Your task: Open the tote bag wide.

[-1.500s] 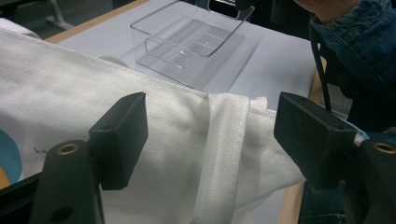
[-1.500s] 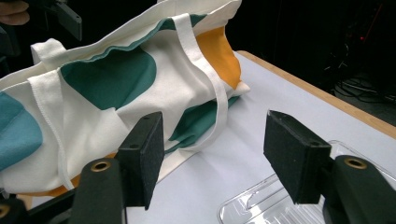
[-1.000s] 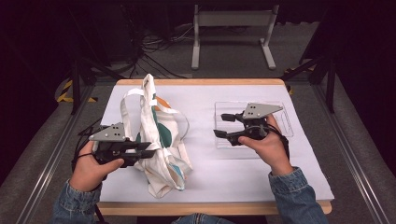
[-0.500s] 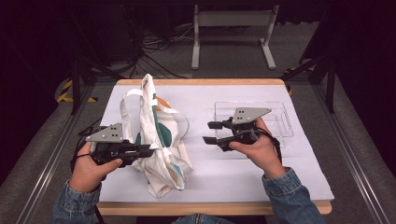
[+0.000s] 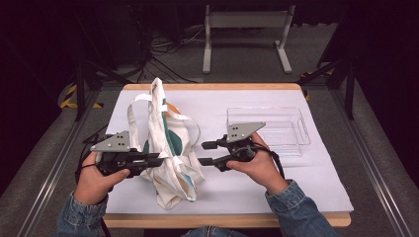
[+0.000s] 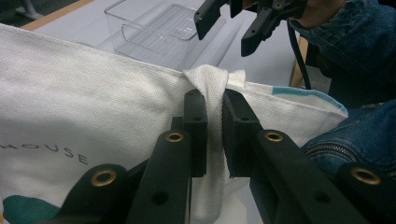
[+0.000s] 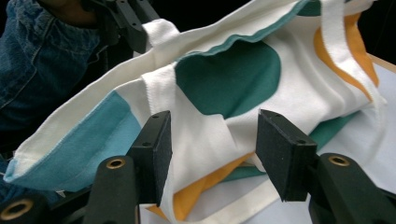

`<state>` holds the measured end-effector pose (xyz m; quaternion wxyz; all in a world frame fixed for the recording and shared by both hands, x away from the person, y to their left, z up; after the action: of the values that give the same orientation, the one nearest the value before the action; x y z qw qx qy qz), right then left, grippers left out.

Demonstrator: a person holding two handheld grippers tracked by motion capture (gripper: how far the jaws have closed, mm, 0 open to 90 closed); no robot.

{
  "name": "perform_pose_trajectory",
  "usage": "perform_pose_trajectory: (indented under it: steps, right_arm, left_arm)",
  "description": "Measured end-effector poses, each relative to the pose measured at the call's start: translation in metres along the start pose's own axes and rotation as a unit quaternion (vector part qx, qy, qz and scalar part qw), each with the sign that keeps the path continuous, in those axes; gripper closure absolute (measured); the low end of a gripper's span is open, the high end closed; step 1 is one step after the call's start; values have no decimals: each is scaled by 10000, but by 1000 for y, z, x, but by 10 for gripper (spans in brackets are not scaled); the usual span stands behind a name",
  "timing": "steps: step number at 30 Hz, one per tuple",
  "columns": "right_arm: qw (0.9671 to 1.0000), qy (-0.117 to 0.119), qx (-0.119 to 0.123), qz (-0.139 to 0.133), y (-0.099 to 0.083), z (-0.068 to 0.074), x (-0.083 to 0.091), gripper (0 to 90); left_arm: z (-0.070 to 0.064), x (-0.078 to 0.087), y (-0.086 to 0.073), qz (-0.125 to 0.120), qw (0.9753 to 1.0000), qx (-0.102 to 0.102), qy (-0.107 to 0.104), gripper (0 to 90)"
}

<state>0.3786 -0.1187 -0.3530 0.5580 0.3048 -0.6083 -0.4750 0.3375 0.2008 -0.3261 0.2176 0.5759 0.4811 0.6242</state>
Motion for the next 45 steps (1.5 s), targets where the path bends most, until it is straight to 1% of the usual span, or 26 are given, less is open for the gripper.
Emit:
perform_pose_trajectory:
  steps: [4, 7, 10, 12, 15, 17, 20, 22, 25, 27, 31, 33, 36, 39, 41, 45]
  right_arm:
    - [9999, 123, 43, -36, -2, 5, -8, 465]
    - [9996, 218, 145, -43, -3, 9, -16, 463]
    - [9994, 308, 149, -32, -5, 13, -22, 468]
    - [9995, 283, 141, -29, -6, 14, -25, 467]
    - [9999, 152, 31, -41, -8, 17, -33, 476]
    - [9998, 174, 52, -3, -9, 18, -35, 505]
    - [9998, 165, 111, -7, -9, 21, -37, 599]
    - [9998, 87, 177, 54, -9, 21, -36, 683]
    - [9996, 55, 261, 5, -9, 22, -34, 803]
    - [9995, 15, 298, -38, -8, 22, -32, 845]
    - [9994, -38, 318, -97, -5, 23, -28, 866]
    - [9993, -75, 328, -144, -4, 23, -26, 869]
    - [9992, -114, 338, -190, -3, 23, -23, 869]
    - [9987, -187, 358, -296, 1, 22, -16, 868]
    - [9988, -209, 319, -310, 3, 21, -12, 858]
    - [9980, -346, 295, -432, 7, 19, -1, 858]
  left_arm:
    - [0, -1, 0, -3, 10000, -37, -32, 806]
    - [0, -2, 1, -4, 10000, -40, -22, 806]
    - [0, -2, 1, 4, 10000, -43, -23, 806]
    - [0, -2, 1, -4, 10000, -45, -26, 805]
    - [0, -1, 1, -14, 10000, -34, -26, 803]
    - [-1, -2, 1, -11, 10000, -32, -25, 802]
    - [-1, -2, 1, -1, 10000, -34, -29, 802]
    - [-1, -2, 1, -1, 10000, -37, -27, 802]
    - [-1, -1, 1, -23, 10000, -23, -4, 802]
    - [-1, -1, 1, -35, 10000, -10, -10, 804]
    - [-1, 1, 2, -108, 9999, -25, 39, 806]
    - [-1, 4, 2, -166, 9998, -58, 101, 807]
    - [-1, 8, 2, -216, 9996, -31, 158, 808]
    - [0, 14, 2, -232, 9995, -22, 228, 808]
    - [0, 17, 2, -263, 9993, -27, 271, 808]
    - [1, 27, 1, -347, 9987, -3, 378, 809]
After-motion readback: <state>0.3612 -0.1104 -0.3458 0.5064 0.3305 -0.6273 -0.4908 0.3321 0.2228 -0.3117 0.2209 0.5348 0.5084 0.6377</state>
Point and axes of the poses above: each handheld gripper's, and its own axes: x roughly backward along the jaws, y roughly out of its top, z roughly to its left, the point moved 1 cm from there along -x, roughly forward along the jaws, and after that the axes turned 1 degree about -y, right-handed, at the moved point
